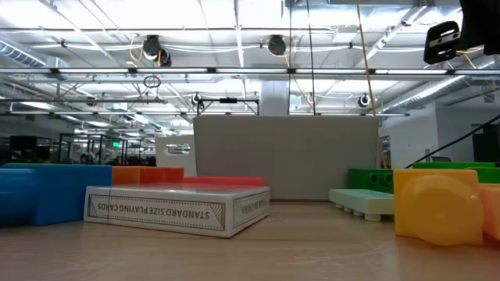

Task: Pick & Place Toys
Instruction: Put the green game piece into the top gray bin

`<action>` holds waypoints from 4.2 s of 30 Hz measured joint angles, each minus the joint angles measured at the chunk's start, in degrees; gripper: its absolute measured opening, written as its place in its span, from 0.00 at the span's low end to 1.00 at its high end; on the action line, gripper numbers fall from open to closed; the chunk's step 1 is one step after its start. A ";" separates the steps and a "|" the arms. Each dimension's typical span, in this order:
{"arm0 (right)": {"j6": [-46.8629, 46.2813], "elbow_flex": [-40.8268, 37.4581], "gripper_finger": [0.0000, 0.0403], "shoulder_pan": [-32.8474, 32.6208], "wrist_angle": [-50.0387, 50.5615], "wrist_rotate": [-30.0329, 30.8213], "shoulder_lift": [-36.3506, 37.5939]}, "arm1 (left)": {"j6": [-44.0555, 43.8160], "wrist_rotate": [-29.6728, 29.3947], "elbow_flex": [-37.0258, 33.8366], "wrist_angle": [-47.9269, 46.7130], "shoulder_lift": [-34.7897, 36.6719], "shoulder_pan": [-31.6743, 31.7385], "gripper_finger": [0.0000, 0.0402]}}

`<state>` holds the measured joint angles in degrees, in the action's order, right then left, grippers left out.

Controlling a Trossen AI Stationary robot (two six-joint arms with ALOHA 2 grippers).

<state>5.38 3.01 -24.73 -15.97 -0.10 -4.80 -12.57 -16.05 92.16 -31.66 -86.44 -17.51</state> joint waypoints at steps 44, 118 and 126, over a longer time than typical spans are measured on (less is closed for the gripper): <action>0.00 -0.01 0.00 0.00 -0.02 0.00 0.01 | 2.84 4.06 -83.05 56.56 55.65 15.63 0.69; -21.41 18.05 0.54 -3.70 13.91 10.77 -61.93 | 13.56 3.53 -91.27 58.69 69.97 18.57 0.69; -21.21 18.05 0.28 -3.74 14.17 10.51 -59.73 | 13.57 3.53 -91.27 58.38 69.97 18.57 0.69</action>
<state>-15.84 21.06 -28.47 -1.80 10.41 -64.53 1.01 -12.51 0.89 26.72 -16.47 1.06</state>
